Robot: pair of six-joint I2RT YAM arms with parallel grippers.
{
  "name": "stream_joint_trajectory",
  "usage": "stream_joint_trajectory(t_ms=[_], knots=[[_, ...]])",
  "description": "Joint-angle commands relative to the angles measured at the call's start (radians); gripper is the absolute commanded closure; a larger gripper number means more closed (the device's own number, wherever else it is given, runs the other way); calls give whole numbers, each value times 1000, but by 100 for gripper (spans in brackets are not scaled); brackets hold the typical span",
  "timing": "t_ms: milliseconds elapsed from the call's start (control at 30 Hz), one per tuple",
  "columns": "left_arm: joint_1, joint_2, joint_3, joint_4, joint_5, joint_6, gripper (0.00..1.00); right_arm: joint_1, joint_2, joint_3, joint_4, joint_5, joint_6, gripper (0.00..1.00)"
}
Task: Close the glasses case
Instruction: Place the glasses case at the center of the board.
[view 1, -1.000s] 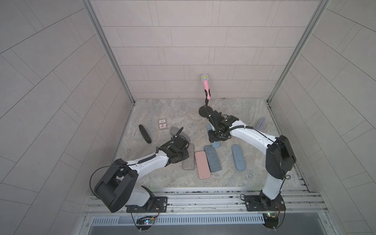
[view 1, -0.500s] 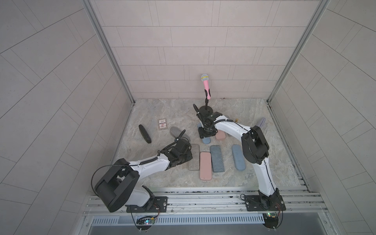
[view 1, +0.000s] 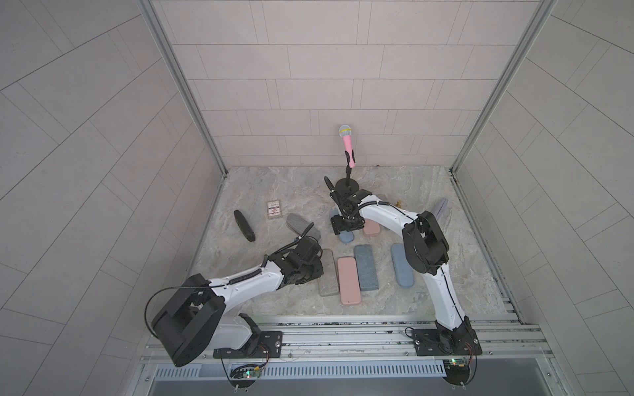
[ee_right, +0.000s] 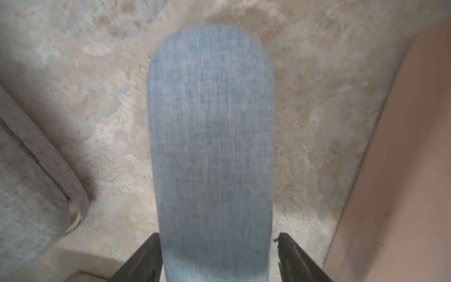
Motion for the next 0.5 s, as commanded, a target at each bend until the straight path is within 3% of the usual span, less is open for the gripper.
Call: stream_joint_trajectory(t_ms=[0, 167, 233, 300, 367, 467], knots=[[-8, 34, 5, -199, -3, 36, 81, 20, -140, -44, -20, 32, -8, 20], [-7, 39, 57, -236, -17, 63, 81, 77, -352, -211, -25, 85, 15, 21], [-7, 34, 74, -247, -22, 72, 81, 117, -461, -312, -15, 94, 49, 39], [-5, 35, 94, -250, -24, 82, 80, 168, -565, -411, -19, 108, 99, 70], [-4, 46, 119, -260, -20, 95, 80, 228, -638, -497, -32, 127, 148, 84], [-4, 57, 159, -282, -24, 113, 80, 345, -711, -614, -44, 144, 241, 91]])
